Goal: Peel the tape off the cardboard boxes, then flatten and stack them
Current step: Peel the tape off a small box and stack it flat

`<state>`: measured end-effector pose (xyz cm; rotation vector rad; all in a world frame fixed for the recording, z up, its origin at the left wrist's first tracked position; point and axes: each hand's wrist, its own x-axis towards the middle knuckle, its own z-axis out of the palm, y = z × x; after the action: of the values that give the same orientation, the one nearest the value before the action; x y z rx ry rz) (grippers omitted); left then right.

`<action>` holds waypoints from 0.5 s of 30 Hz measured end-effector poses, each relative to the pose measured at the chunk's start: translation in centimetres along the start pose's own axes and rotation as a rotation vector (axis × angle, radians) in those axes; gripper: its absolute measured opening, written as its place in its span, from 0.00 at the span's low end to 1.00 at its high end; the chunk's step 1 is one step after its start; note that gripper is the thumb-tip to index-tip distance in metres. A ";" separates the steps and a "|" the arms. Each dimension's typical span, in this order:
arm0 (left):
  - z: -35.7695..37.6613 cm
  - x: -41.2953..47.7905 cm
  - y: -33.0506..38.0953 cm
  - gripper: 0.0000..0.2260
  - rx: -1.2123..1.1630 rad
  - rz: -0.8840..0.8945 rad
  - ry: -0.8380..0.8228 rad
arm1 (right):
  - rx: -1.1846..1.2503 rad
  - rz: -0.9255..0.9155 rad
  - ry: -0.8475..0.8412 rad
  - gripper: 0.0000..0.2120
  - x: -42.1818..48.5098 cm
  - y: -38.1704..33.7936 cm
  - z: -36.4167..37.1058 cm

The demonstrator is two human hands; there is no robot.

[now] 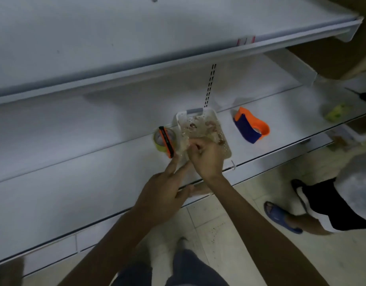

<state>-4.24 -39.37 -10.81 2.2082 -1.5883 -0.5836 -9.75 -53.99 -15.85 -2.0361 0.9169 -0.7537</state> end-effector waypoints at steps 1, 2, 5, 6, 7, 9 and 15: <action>-0.1 0.2 0.0 0.30 -0.004 -0.025 0.007 | -0.019 -0.030 0.017 0.09 0.2 0.1 0.6; -0.2 0.2 0.1 0.30 -0.010 -0.041 0.025 | -0.040 -0.042 0.042 0.08 0.3 0.1 0.9; -0.4 -0.7 -0.6 0.30 0.109 -0.049 0.190 | -0.062 0.168 0.201 0.09 1.2 1.5 0.5; -0.2 -1.3 -1.3 0.30 0.158 -0.056 0.243 | -0.040 0.273 0.287 0.08 1.7 2.5 -0.3; 0.0 -1.8 -2.0 0.30 0.194 -0.072 0.256 | -0.021 0.310 0.359 0.07 2.1 3.5 -1.2; 0.5 -2.7 -3.1 0.31 0.244 -0.082 0.228 | -0.035 0.255 0.383 0.05 2.1 5.0 -2.8; 1.8 -2.8 -1.3 0.33 0.148 -0.039 0.099 | -0.413 0.070 -0.034 0.06 -0.4 8.5 -0.9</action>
<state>-4.88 -36.42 -12.70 2.3405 -1.5866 -0.3713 -13.63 -57.83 -22.44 -2.3465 1.1944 -0.5203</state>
